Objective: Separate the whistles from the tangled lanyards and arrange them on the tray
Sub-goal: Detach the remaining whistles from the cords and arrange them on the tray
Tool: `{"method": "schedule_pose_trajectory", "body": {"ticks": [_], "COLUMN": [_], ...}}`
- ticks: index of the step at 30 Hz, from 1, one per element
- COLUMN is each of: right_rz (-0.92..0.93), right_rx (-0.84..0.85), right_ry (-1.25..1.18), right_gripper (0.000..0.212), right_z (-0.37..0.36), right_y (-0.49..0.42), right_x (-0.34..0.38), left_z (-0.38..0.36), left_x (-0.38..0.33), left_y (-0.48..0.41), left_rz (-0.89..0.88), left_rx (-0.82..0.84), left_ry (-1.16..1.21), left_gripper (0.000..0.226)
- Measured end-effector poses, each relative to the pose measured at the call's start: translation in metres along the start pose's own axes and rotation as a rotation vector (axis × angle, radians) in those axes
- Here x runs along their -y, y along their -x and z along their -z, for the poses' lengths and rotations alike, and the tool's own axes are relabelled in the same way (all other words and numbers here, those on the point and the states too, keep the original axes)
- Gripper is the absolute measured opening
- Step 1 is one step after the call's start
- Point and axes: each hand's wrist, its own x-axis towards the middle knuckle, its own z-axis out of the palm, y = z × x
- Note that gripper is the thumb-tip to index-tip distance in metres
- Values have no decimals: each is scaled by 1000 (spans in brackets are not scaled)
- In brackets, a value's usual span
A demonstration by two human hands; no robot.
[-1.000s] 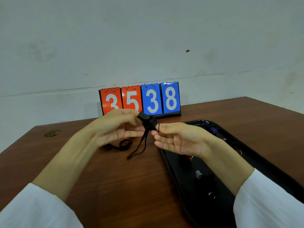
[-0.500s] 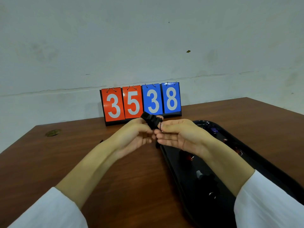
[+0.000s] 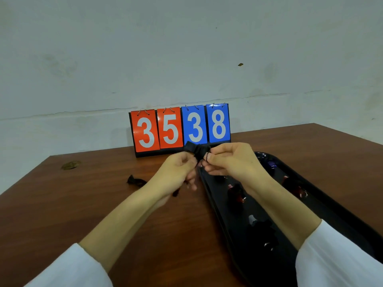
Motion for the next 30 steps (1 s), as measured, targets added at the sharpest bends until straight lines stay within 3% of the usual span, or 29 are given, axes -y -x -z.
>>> {"method": "schedule_pose_trajectory", "body": {"ticks": [4,8,12,16,20,26,30], "right_rz": [211,248,279,335,380,452,462], "right_rx": [-184,-76,75,165,189,165,154], "right_ry": [570,944,1052,1114,1156,1161,1146], "right_gripper": [17,19,18,18,17,20,19], "right_z": [1,-5,-9,-14,-17,-20,-20], "right_y": [0,5,7,9,11,12,12], "right_x": [-8,-11,-11,-12,-13,-15,-16], "left_z": [-5,-5,-3,-8,-8,-7,-8], "left_x": [20,37,38,42,45,49,52], "left_y": [20,30,31,34,34,31,30], "left_rz": [44,30,-74,-132,-137,-108,-85], "left_rx": [-67,-227,-397,-443,-473,-490,-482], "left_ry": [-23,-123,-154,-115,6,19,-33], "left_gripper": [26,15,6,9,17,9,15]}}
